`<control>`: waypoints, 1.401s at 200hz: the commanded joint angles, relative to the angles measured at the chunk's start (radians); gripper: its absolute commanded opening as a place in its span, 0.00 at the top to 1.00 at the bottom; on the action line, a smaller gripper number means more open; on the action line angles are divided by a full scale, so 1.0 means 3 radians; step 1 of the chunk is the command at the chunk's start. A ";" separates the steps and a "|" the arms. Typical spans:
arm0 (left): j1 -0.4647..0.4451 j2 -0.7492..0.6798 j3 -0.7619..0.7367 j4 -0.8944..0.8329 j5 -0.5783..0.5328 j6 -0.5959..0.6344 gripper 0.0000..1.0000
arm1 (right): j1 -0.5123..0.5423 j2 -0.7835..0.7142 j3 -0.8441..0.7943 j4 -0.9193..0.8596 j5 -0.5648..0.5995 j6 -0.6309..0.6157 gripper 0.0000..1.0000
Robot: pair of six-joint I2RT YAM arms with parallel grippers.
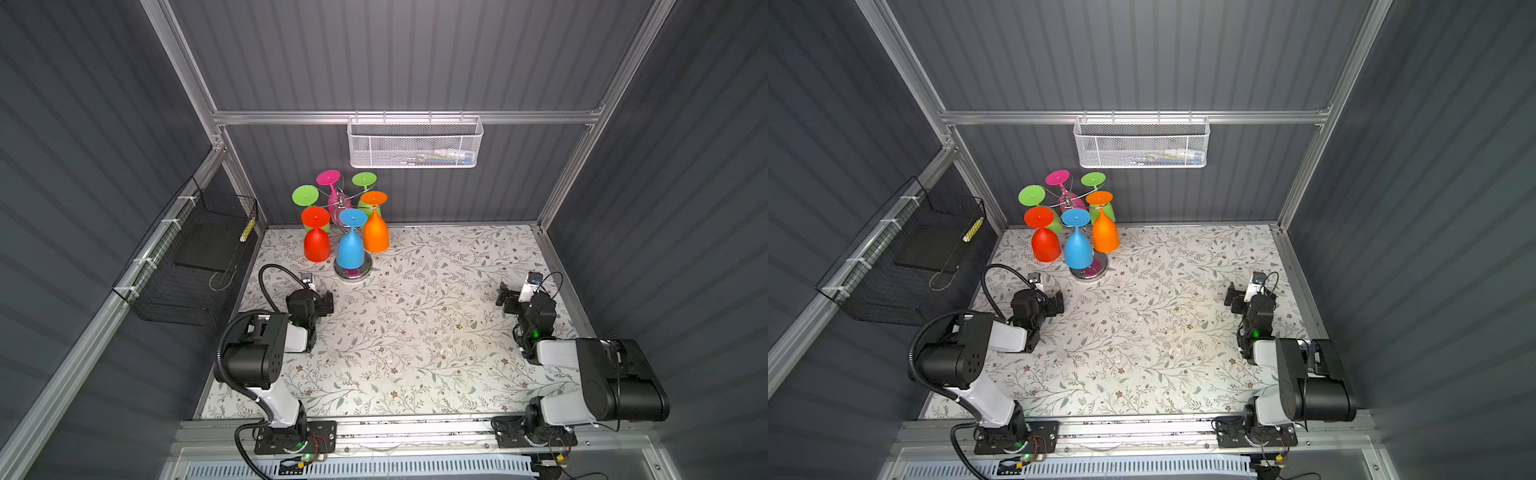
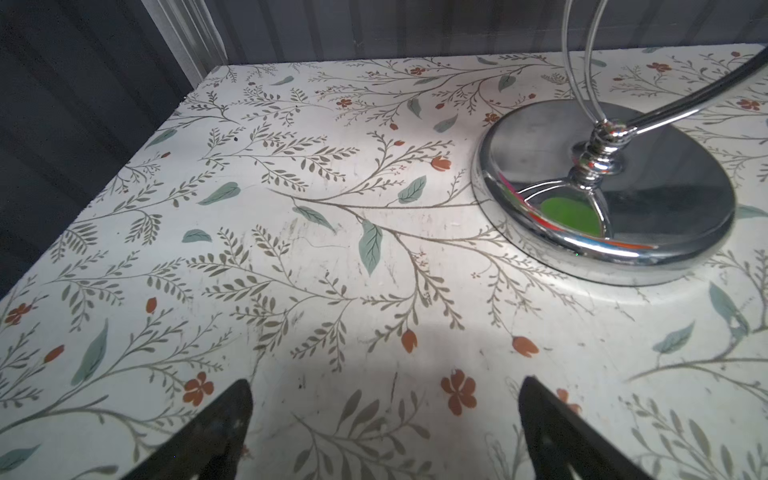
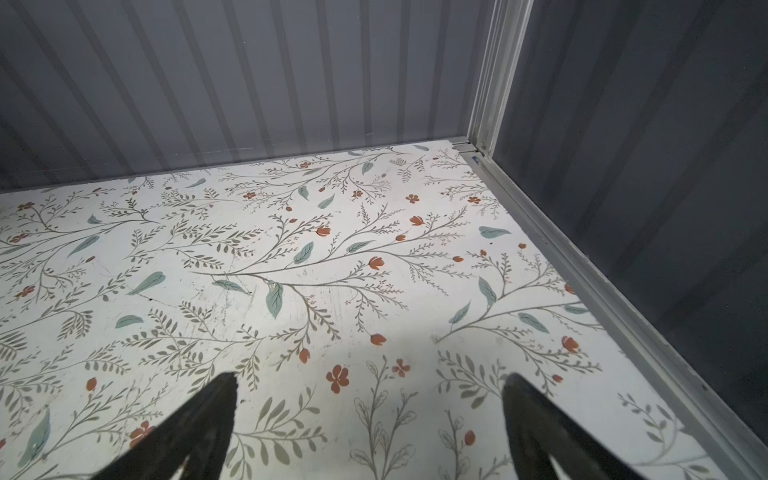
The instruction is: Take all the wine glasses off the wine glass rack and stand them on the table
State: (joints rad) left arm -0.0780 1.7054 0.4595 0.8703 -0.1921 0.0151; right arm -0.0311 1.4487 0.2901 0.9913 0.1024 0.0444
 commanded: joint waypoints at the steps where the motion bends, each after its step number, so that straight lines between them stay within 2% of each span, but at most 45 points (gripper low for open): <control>1: -0.0016 0.0035 0.0069 0.0086 -0.0055 0.0016 0.00 | 0.0012 0.0041 0.0061 0.0065 0.0038 0.0015 0.01; 234: -0.0020 0.0033 0.0044 0.0132 -0.0082 0.0016 0.00 | -0.0001 0.0037 0.0061 0.0055 0.0020 0.0021 0.01; 280: -0.0229 -0.0013 -0.0178 0.0522 -0.0349 0.0170 0.00 | 0.0158 0.0048 -0.0170 0.0530 0.0191 -0.0135 0.01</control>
State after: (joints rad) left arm -0.1249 1.7061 0.4427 0.9363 -0.2455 0.0311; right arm -0.0063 1.4487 0.2802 1.0416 0.1192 0.0334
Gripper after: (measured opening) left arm 0.997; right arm 0.992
